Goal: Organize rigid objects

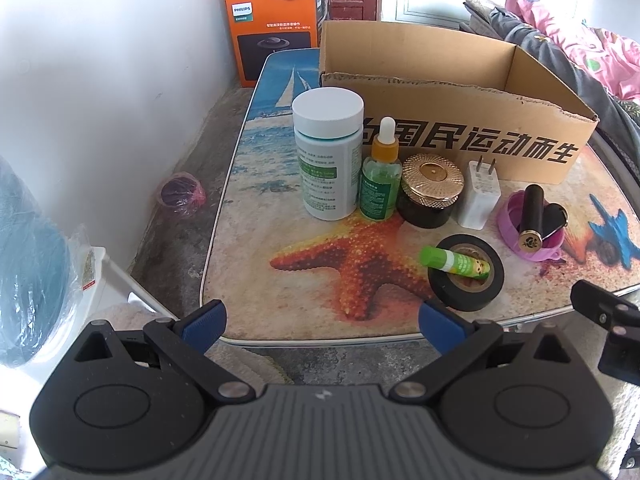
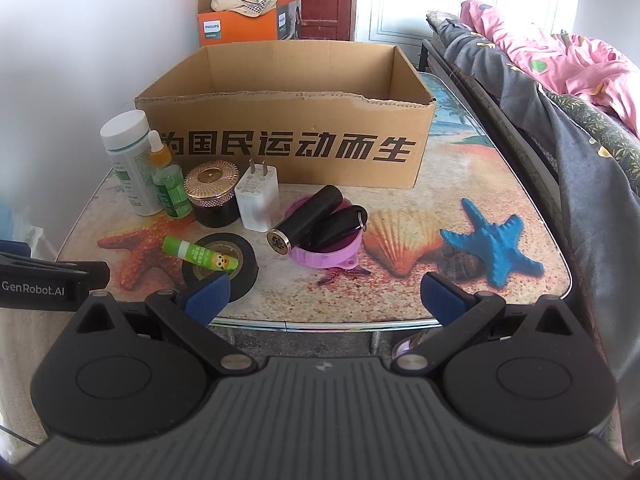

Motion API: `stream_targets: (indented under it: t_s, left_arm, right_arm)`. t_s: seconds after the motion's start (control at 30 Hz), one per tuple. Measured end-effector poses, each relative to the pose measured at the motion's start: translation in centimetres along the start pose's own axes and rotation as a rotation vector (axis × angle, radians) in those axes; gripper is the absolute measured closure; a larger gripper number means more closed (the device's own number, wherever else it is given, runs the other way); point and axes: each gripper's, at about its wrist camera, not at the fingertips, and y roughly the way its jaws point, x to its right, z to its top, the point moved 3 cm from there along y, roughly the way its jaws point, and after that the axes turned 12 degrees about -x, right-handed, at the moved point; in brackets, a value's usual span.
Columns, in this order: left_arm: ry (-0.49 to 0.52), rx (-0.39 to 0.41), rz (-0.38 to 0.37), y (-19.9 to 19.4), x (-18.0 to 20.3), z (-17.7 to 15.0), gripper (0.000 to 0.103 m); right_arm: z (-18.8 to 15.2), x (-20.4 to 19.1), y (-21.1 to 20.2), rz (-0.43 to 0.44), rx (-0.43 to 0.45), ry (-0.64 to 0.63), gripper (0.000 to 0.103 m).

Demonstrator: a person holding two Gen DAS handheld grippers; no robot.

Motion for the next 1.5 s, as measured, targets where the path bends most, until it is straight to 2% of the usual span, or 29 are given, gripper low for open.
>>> stream_targets:
  t_s: [0.53, 0.7, 0.8, 1.0, 1.1, 1.2, 1.27, 1.37, 1.5]
  left_arm:
    - [0.001, -0.018, 0.008, 0.7, 0.1, 0.2, 0.0]
    - [0.026, -0.003, -0.017, 1.0, 0.6, 0.6, 0.0]
    - [0.067, 0.032, -0.044, 0.7, 1.3, 0.9, 0.0]
    - [0.178, 0.118, -0.11, 0.1, 3.3, 1.4, 0.0]
    - [0.217, 0.121, -0.159, 0.5, 4.1, 1.6, 0.002]
    - [0.237, 0.102, -0.194, 1.1, 4.3, 1.6, 0.008]
    - [0.256, 0.091, -0.205, 1.4, 4.4, 1.5, 0.014]
    - [0.271, 0.069, -0.221, 1.9, 4.5, 1.3, 0.022]
    - [0.293, 0.042, -0.247, 2.5, 5.0, 1.2, 0.035]
  right_arm:
    - [0.3, 0.1, 0.6, 0.003, -0.001, -0.001, 0.001]
    - [0.6, 1.0, 1.1, 0.023, 0.022, 0.004, 0.001]
    - [0.8, 2.3, 1.1, 0.079, 0.05, 0.032, 0.001]
    - [1.3, 5.2, 0.6, 0.247, 0.135, 0.15, 0.001]
    - [1.5, 5.6, 0.7, 0.307, 0.151, 0.166, 0.003]
    - [1.8, 5.0, 1.3, 0.343, 0.143, 0.14, 0.013]
    - [2.0, 4.3, 1.7, 0.384, 0.131, 0.114, 0.025]
    - [2.5, 3.0, 2.2, 0.439, 0.115, 0.066, 0.036]
    - [3.3, 1.7, 2.5, 0.479, 0.105, 0.009, 0.05]
